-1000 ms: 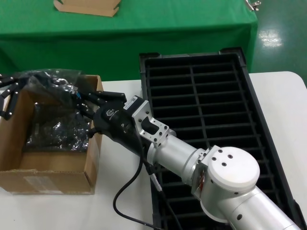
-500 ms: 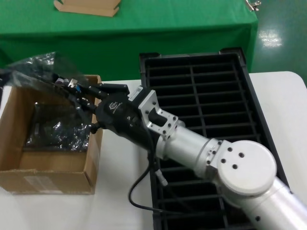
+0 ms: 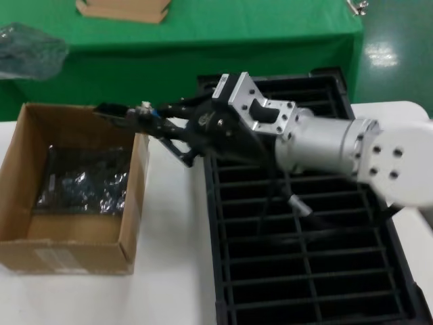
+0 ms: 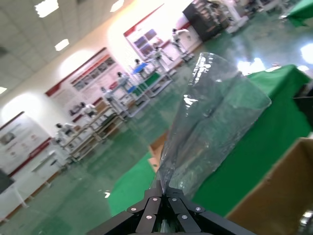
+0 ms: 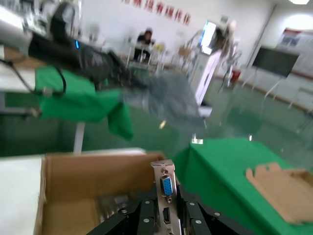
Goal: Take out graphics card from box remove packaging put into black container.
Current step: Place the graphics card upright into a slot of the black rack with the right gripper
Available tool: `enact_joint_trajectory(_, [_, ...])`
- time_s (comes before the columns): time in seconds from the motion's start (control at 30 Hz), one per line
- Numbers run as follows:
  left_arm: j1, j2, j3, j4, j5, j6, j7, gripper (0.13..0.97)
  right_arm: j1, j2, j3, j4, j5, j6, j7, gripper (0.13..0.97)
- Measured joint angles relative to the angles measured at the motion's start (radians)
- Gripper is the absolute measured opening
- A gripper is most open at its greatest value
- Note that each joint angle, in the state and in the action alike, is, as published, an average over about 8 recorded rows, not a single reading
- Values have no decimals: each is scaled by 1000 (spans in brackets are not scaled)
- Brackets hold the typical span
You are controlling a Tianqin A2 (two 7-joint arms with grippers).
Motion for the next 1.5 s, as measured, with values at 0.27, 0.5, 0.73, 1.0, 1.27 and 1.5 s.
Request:
enact_joint_trajectory(0.27, [-24, 34, -84, 79, -65, 26, 75, 139, 221, 16, 1, -102, -24, -219, 60, 206])
enact_joint_trajectory(0.5, [-41, 89, -159, 154, -128, 61, 159, 139, 439, -1, -45, -263, -88, -405, 80, 206])
enact_joint_trajectory(0.73, [-56, 138, -190, 217, -158, 68, 202, 139, 574, -11, -93, -391, -139, -558, 75, 206])
enact_joint_trajectory(1.0, [-78, 163, -185, 291, -170, 78, 203, 139, 622, -20, -152, -446, -184, -688, 50, 206])
enact_joint_trajectory(1.27, [-89, 181, -181, 342, -178, 93, 210, 139, 613, -53, -196, -493, -191, -771, 12, 206])
enact_joint_trajectory(1.5, [-94, 180, -183, 375, -184, 103, 216, 139, 641, -88, -212, -597, -197, -789, -51, 206])
